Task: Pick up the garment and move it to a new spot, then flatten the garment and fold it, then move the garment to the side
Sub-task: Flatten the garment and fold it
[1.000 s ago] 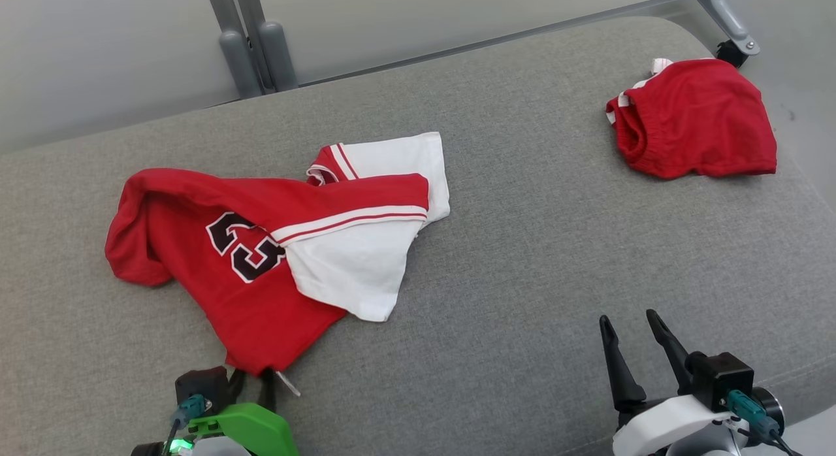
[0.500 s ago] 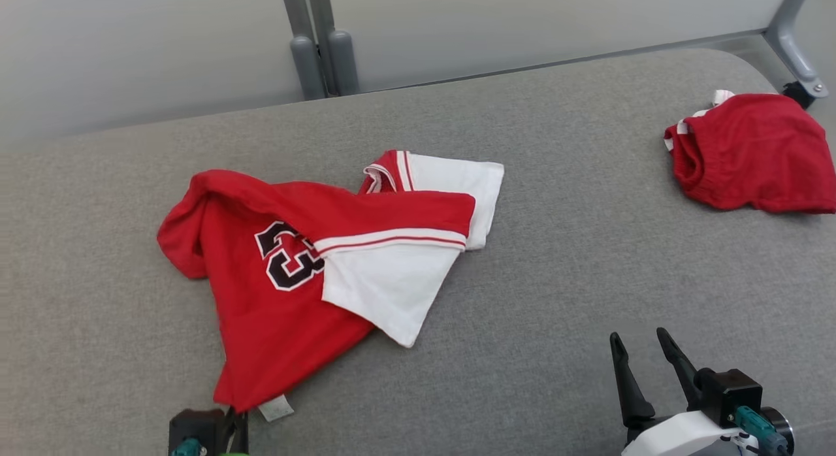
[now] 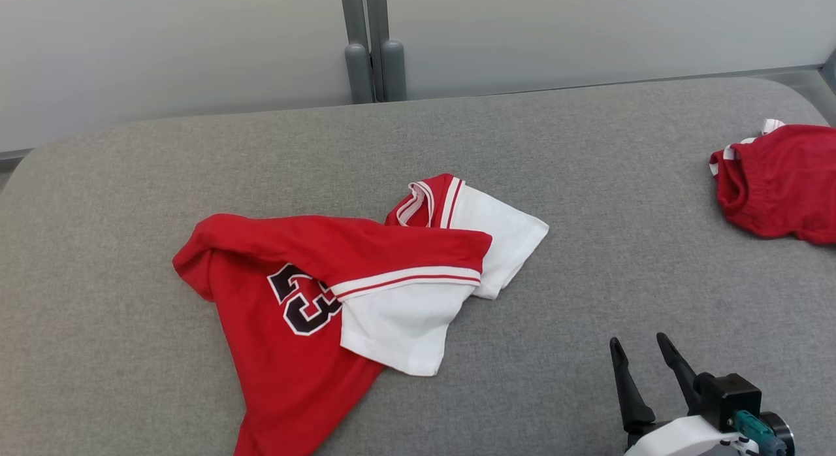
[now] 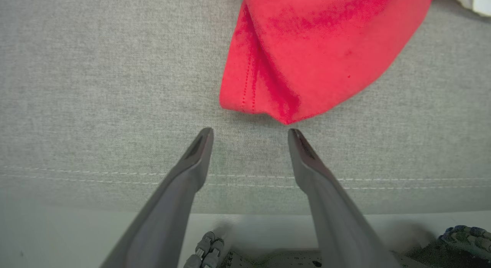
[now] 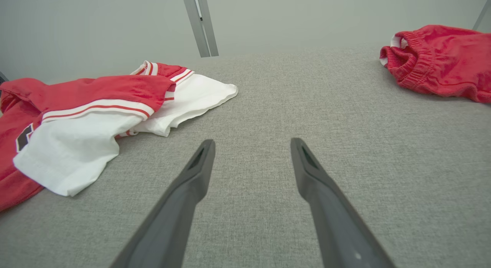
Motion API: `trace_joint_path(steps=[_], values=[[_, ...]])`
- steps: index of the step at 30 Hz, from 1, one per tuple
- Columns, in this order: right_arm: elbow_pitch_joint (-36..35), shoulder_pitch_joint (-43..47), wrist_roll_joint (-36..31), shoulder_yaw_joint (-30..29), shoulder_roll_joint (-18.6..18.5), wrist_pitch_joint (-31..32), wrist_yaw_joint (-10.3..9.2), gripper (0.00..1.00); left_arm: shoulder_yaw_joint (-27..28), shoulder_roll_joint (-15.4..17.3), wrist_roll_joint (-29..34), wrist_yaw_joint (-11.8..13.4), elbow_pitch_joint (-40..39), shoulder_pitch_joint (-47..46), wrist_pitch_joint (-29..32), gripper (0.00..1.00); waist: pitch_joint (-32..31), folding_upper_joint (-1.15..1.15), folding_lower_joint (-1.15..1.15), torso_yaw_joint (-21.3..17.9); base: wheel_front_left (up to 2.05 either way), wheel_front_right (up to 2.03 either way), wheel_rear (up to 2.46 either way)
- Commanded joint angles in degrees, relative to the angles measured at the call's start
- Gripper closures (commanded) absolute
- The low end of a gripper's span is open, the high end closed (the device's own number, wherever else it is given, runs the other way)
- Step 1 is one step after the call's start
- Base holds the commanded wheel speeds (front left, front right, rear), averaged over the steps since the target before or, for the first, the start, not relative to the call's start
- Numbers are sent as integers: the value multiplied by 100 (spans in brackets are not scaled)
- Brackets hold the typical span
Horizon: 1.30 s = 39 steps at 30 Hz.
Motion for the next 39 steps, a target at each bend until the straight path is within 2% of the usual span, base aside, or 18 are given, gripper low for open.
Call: trace_joint_path(steps=[1, 6, 8, 12, 15, 18, 23, 26, 35, 36, 39], values=[[-2, -26, -27, -17, -11, -17, -9, 0, 122, 17, 30, 83, -196, -97, -143, 0, 17, 0, 0, -7, 0, 0, 0], [32, -87, 39, 64, -12, -17, -9, 0, 103, -63, 62, 66, -693, -388, -274, 0, 76, 0, 0, -124, 0, 0, 0], [45, -118, 69, 96, -11, -17, -9, 0, -44, -189, 2, -64, -762, -612, -319, 0, 89, 0, 0, -196, 0, 0, 0], [60, -187, 117, 181, -11, -17, -9, 0, -288, -489, -165, -344, -535, -1128, -382, 0, 130, 0, 0, -400, 0, 0, 0], [63, -222, 142, 192, -11, -17, -9, 0, -282, -758, -500, -457, -197, -1448, -441, 0, 164, 0, 0, -562, 0, 0, 0], [79, -238, 165, 228, -11, -17, -9, 0, -203, -762, -501, -381, 369, -1762, -492, 0, 204, 0, 0, -777, 0, 0, 0], [102, -204, 192, 218, -12, -17, -9, 0, 87, -779, -792, -405, 973, -1984, -674, 0, 245, 0, 0, -1067, 0, 0, 0], [93, -164, 211, 189, -11, -17, -9, 0, 228, -805, -1103, -565, 1236, -2068, -689, 0, 259, 0, 0, -1140, 0, 0, 0], [116, -222, 232, 270, -12, -17, -9, 0, 363, -802, -1488, -909, 1797, -2533, -599, 0, 273, 0, 0, -1185, 0, 0, 0], [115, -223, 230, 271, -12, -17, -9, 0, 348, -822, -1549, -956, 1835, -2573, -573, 5, 270, 0, 0, -1182, 0, 0, 0], [117, -228, 217, 275, -12, -17, -9, 0, 320, -862, -1682, -1045, 1924, -2672, -531, 51, 275, 0, 0, -1180, 0, 0, 0]])
